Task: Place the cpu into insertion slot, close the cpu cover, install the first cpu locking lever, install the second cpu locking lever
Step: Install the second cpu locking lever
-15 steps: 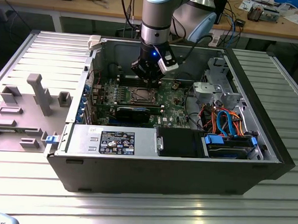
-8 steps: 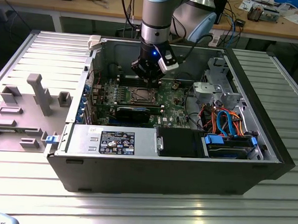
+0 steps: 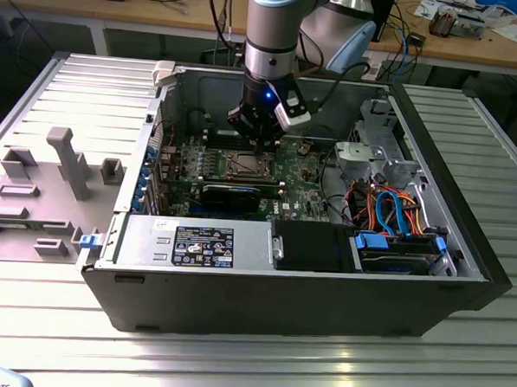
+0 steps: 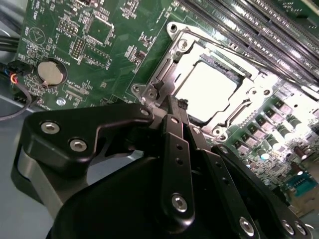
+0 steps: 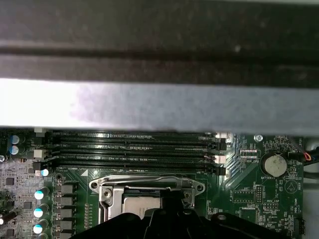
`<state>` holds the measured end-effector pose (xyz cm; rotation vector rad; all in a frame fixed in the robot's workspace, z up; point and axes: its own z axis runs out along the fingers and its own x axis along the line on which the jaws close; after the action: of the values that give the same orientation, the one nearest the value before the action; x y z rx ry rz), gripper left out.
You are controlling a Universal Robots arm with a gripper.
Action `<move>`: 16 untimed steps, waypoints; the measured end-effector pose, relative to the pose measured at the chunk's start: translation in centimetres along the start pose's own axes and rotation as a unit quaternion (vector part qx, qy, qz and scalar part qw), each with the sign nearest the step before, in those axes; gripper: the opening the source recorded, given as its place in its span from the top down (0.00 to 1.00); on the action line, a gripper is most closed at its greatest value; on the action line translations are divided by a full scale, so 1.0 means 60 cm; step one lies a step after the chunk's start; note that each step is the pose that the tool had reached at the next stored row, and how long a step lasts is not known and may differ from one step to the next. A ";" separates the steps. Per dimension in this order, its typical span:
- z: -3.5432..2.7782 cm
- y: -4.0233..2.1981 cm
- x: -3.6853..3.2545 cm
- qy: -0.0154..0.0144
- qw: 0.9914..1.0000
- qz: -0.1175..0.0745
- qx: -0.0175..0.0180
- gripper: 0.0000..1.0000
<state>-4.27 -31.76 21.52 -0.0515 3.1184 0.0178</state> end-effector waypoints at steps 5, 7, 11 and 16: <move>-0.002 -0.002 0.000 0.000 1.000 0.000 0.000 0.89; -0.005 -0.002 0.000 0.000 1.000 0.000 0.000 0.89; -0.015 -0.002 -0.001 0.000 1.000 0.000 0.003 0.89; -0.015 -0.003 0.000 0.000 1.000 0.000 0.007 0.89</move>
<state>-4.26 -31.94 22.43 -0.0515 3.1188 -0.0032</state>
